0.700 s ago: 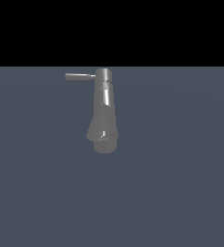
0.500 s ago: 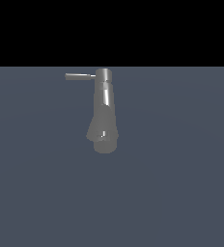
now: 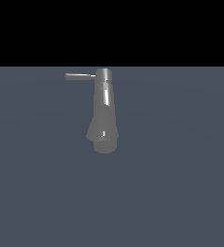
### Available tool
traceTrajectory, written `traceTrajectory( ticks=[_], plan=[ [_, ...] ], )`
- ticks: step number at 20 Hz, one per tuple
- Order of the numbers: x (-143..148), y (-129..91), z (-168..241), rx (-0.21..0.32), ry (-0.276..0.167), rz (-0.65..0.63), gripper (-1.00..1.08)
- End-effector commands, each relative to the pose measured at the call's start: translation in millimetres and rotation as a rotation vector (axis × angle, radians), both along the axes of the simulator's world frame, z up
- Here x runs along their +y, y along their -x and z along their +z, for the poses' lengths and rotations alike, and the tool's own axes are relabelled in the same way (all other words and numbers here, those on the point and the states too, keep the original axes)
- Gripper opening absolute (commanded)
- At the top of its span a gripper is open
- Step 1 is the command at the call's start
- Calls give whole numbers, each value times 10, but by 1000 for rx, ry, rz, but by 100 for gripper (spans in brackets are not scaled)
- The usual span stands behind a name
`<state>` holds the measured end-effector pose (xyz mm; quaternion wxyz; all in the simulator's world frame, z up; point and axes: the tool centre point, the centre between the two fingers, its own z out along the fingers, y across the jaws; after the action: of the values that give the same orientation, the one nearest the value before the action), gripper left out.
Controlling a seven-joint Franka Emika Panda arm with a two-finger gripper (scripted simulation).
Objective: Turn on the faucet by rotating a designated handle.
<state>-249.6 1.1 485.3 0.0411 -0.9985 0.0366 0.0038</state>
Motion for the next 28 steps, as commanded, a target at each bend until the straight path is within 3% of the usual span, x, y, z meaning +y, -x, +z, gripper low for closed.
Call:
traceTrajectory(
  ticks=[1, 10, 28],
  plan=[
    [7, -48, -8, 4, 8, -20, -100],
    [45, -369, -47, 17, 54, -150, -100],
    [279, -1358, -369, 24, 159, -515, -100]
  ],
)
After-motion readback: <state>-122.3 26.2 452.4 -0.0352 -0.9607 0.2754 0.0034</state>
